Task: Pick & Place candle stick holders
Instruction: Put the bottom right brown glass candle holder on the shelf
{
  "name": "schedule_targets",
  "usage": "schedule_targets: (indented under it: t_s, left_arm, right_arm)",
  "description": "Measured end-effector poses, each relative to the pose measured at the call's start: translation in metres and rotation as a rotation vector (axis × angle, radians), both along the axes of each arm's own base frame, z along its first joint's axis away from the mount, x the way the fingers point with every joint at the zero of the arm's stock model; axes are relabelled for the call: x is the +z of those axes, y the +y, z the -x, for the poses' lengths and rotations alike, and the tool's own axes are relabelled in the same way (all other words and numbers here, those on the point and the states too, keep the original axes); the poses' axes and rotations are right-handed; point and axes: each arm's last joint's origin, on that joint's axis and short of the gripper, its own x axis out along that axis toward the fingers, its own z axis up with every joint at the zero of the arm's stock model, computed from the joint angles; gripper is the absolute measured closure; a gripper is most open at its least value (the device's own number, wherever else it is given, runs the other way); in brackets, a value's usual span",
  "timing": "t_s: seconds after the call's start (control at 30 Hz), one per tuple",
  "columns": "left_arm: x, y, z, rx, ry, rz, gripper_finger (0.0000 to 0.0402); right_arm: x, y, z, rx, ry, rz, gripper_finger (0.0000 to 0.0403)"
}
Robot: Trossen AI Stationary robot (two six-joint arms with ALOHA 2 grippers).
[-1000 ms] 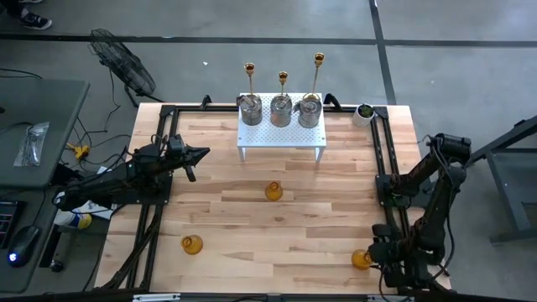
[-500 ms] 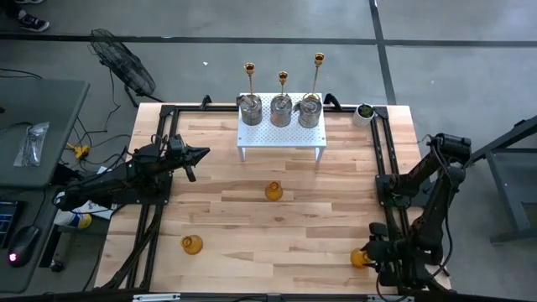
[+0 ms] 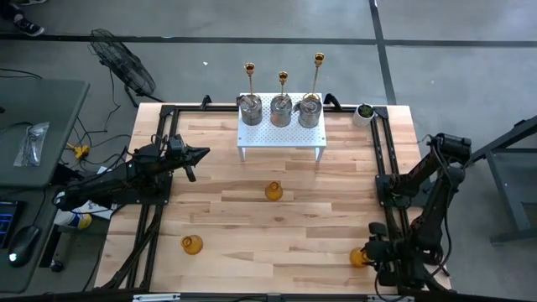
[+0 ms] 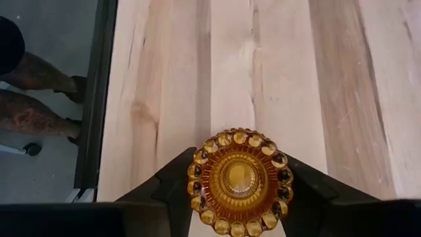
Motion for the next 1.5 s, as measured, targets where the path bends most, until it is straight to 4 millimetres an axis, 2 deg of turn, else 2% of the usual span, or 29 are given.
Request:
schedule_targets:
  t_s: [0.33,0.5,0.73,1.17,1.5]
  left_arm:
    - [0.000,0.000,0.000,0.000,0.000,0.000,0.0402]
    - [0.000,0.000,0.000,0.000,0.000,0.000,0.0402]
    - [0.000,0.000,0.000,0.000,0.000,0.000,0.0402]
    - [0.000,0.000,0.000,0.000,0.000,0.000,0.0402]
    - [0.000,0.000,0.000,0.000,0.000,0.000,0.0402]
  right_arm:
    - [0.001,-0.006,-0.014,-0.057,-0.002,0.000,0.0250]
    - [0.009,-0.017,-0.027,-0.120,-0.010,-0.015,0.0250]
    - [0.029,-0.052,-0.046,-0.233,0.009,-0.017,0.0250]
    - [0.074,-0.126,-0.071,-0.422,-0.075,-0.112,0.0250]
    - [0.117,-0.173,-0.100,-0.511,-0.163,-0.127,0.0250]
